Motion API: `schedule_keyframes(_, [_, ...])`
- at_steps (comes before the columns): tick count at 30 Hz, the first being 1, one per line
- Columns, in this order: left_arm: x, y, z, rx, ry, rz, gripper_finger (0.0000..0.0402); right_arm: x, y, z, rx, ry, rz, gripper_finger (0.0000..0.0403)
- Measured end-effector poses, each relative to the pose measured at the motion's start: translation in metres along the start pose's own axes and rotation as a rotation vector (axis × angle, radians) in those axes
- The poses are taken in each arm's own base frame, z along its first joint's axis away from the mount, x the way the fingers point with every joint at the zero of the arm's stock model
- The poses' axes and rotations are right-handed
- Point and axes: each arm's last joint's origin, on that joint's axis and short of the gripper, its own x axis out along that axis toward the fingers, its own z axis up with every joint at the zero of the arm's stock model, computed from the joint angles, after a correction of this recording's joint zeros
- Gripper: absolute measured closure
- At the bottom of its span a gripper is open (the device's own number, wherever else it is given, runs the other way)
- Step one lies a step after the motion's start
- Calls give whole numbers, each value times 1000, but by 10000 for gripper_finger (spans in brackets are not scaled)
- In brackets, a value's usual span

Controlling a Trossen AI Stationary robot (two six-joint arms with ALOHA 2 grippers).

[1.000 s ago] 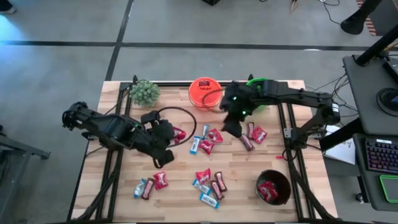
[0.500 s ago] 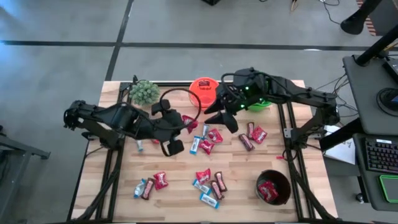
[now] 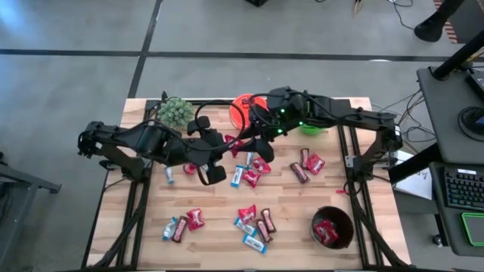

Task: Organize candy in baskets
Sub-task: Put the red chocolate into the black bucket

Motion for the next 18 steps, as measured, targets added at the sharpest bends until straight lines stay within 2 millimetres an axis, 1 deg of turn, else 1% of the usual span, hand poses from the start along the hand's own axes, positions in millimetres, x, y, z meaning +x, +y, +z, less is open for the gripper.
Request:
schedule_keyframes(6, [0,0,0,3,2,-10,401,12,-3,6,-2,-16,4,193])
schedule_keyframes(9, [0,0,0,10,2,-10,401,16,-4,8,6,-15,4,210])
schedule_keyframes(12, [0,0,0,17,2,-10,401,17,-4,8,19,-15,5,245])
schedule_keyframes(18, [0,0,0,29,3,-10,401,17,-4,8,51,-15,4,345])
